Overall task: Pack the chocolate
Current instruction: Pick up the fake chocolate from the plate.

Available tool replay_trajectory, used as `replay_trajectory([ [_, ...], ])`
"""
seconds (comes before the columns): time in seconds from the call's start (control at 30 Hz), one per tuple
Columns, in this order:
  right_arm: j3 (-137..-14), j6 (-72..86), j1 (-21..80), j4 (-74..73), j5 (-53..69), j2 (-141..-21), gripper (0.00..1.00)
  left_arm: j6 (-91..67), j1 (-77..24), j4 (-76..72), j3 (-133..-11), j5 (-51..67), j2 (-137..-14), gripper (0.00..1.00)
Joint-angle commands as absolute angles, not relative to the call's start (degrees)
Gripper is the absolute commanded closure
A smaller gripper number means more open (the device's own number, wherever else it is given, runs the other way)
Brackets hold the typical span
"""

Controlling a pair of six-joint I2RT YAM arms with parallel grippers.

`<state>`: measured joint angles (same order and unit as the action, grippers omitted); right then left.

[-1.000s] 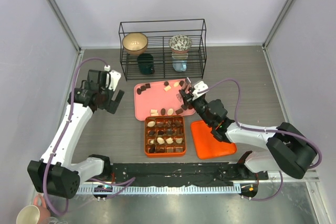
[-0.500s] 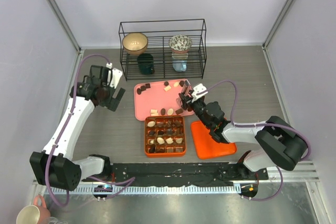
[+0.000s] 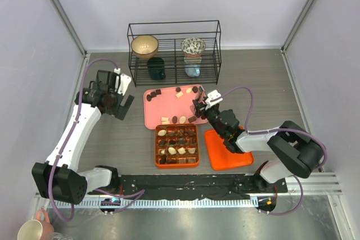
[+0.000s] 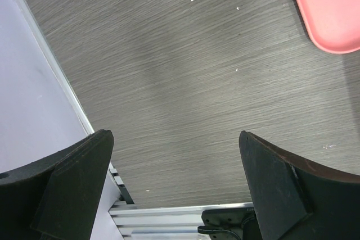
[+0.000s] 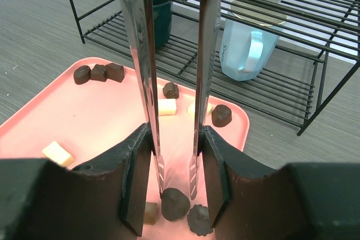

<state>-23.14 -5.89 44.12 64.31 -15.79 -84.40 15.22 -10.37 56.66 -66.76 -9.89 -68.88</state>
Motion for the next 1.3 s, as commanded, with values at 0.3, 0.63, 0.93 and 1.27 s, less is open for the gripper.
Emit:
replay_trajectory([
  [0.3, -21.7, -6.2, 43.9, 66.7, -16.9, -81.7, 0.6, 15.4, -10.2, 56.9, -68.3, -8.9, -67.5, 0.0],
  [0.63, -23.6, -6.6, 43.9, 63.2, -15.6, -79.6, 0.66, 15.2, -10.2, 56.8, -67.5, -9.1, -66.6, 0.0],
  [0.93, -23.4, -6.3, 43.9, 58.9, -14.9, -77.3, 0.56, 15.5, -10.2, 57.0, -67.5, -9.1, -65.7, 0.0],
  [1.27, -21.0, -5.1, 43.9, 58.0, -15.4, -76.1, 0.55, 15.6, -10.1, 57.1, -68.0, -9.1, -65.7, 0.0],
])
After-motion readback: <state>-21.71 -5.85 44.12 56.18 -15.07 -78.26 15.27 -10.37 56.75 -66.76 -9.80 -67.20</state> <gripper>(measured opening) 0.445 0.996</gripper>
